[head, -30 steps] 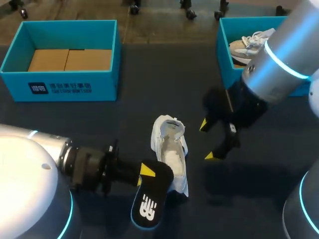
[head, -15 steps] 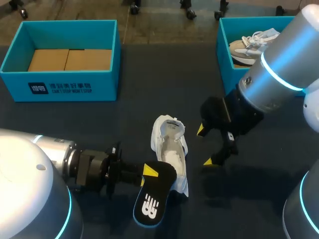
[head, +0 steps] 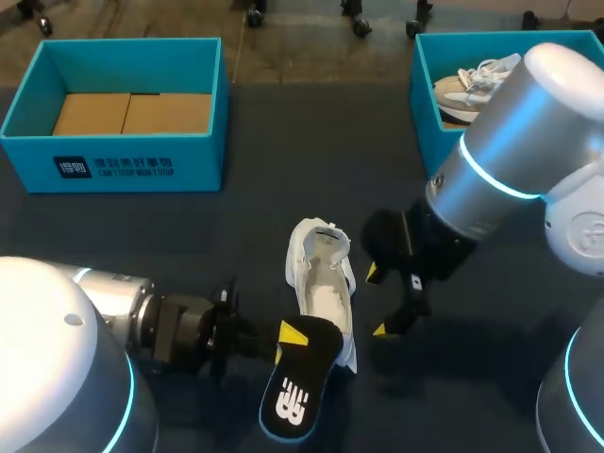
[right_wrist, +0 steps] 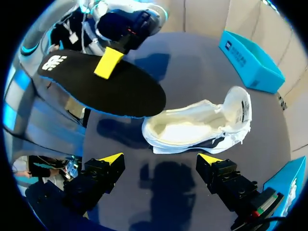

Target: Take the shoe out of the shoebox, open the shoe tongue, remove and reinsert the insole, then place the shoe into the shoebox

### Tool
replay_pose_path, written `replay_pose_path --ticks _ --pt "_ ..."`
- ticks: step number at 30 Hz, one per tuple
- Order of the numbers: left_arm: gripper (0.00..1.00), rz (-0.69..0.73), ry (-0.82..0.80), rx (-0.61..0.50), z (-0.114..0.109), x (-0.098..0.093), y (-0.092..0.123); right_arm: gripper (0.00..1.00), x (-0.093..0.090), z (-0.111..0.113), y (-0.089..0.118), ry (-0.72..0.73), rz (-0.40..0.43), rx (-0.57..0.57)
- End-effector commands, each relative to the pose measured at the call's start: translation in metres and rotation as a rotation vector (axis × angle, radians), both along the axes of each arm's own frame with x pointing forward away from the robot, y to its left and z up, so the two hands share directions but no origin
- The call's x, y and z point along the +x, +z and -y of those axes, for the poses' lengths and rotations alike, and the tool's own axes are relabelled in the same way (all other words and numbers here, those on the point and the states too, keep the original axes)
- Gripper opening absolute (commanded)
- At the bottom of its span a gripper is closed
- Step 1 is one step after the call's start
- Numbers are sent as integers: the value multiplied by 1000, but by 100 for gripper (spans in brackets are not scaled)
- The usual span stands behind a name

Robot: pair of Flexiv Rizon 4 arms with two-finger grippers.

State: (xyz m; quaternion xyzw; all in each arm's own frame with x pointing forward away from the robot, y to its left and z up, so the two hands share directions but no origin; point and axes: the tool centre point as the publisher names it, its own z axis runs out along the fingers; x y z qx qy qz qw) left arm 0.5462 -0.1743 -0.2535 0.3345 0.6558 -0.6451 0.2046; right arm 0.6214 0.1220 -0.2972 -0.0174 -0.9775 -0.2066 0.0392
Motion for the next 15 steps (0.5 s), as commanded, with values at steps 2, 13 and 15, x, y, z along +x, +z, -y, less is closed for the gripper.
replay_pose_path --ticks 2,13,15 --pt "0 1 4 6 4 -2 2 100 5 -10 -6 5 -5 -8" --pt "0 6 5 -5 11 -4 1 100 10 -14 -22 19 -7 -6" --pt "0 7 2 -13 11 -3 3 100 9 -14 -26 15 2 -1"
